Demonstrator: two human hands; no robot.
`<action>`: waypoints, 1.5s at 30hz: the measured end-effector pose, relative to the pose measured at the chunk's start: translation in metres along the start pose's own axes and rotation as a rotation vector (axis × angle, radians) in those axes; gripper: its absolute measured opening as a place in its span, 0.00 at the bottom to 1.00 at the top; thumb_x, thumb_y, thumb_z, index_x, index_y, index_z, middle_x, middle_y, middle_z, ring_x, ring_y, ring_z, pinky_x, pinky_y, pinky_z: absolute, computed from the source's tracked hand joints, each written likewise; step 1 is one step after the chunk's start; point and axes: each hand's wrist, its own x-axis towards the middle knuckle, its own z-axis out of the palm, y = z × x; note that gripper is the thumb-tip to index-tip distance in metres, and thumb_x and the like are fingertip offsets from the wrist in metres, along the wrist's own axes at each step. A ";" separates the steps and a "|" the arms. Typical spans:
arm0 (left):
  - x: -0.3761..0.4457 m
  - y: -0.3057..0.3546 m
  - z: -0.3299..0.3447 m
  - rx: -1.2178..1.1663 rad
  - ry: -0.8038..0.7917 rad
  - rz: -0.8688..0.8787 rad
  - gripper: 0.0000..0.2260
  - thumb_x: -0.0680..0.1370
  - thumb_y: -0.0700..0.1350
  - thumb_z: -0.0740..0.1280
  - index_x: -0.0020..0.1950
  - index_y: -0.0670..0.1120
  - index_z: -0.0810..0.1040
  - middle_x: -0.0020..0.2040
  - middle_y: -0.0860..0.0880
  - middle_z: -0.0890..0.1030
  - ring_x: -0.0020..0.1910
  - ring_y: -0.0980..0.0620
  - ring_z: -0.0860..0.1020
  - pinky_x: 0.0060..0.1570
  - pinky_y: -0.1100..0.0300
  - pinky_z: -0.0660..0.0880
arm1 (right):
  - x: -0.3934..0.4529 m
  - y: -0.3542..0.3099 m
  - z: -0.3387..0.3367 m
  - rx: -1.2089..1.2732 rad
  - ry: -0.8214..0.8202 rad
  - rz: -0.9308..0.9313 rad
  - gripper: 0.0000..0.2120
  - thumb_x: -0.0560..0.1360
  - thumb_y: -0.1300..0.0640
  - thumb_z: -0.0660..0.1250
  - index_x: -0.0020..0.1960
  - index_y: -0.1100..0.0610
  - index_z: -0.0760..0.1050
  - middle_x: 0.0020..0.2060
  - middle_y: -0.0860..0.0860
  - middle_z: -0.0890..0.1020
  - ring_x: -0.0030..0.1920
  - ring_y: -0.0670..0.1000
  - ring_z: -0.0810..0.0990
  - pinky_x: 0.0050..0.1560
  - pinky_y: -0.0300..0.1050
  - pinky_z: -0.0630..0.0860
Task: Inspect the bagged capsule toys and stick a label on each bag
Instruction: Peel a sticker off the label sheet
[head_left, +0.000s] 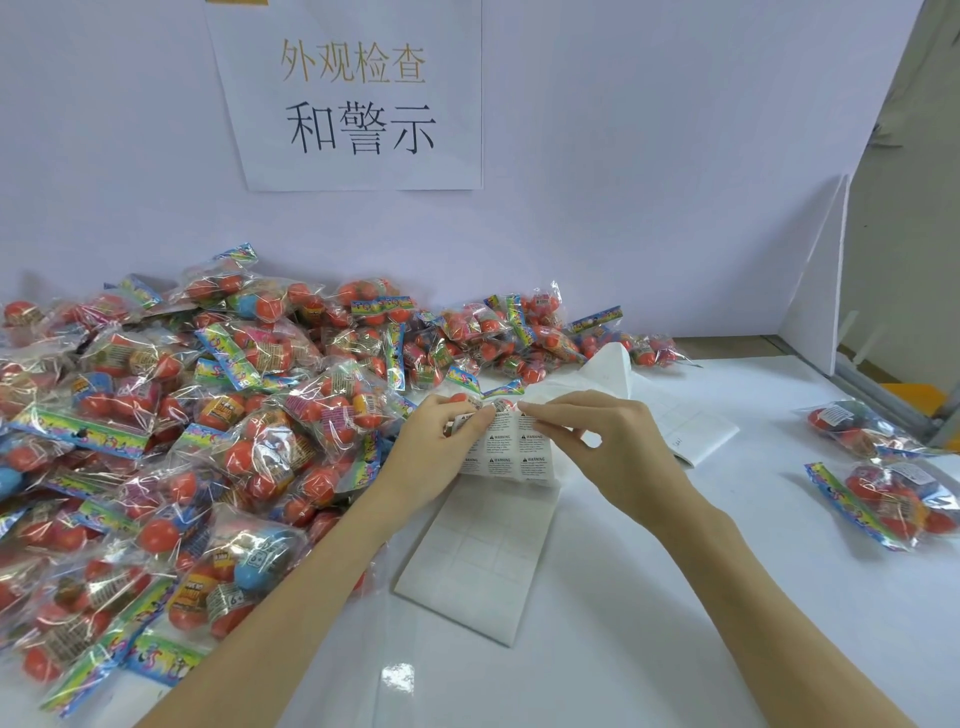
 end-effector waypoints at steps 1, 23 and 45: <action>0.000 0.000 0.000 -0.003 0.001 -0.001 0.19 0.84 0.52 0.65 0.50 0.37 0.84 0.43 0.53 0.76 0.47 0.67 0.72 0.44 0.70 0.67 | 0.000 0.000 0.000 -0.005 -0.001 -0.005 0.16 0.78 0.65 0.74 0.61 0.50 0.86 0.47 0.45 0.86 0.38 0.45 0.77 0.44 0.34 0.75; -0.005 0.009 -0.003 0.014 0.015 -0.020 0.17 0.84 0.52 0.66 0.49 0.39 0.85 0.45 0.49 0.77 0.47 0.59 0.73 0.42 0.73 0.65 | -0.001 -0.006 0.004 0.007 -0.001 0.070 0.08 0.78 0.62 0.74 0.55 0.53 0.86 0.53 0.45 0.87 0.46 0.45 0.83 0.53 0.44 0.79; -0.010 0.021 -0.011 -0.292 0.249 0.174 0.09 0.80 0.38 0.73 0.52 0.53 0.87 0.52 0.60 0.83 0.66 0.53 0.74 0.55 0.40 0.80 | 0.010 -0.030 0.004 0.519 0.171 0.333 0.17 0.82 0.65 0.66 0.61 0.45 0.81 0.39 0.56 0.78 0.39 0.48 0.76 0.42 0.41 0.77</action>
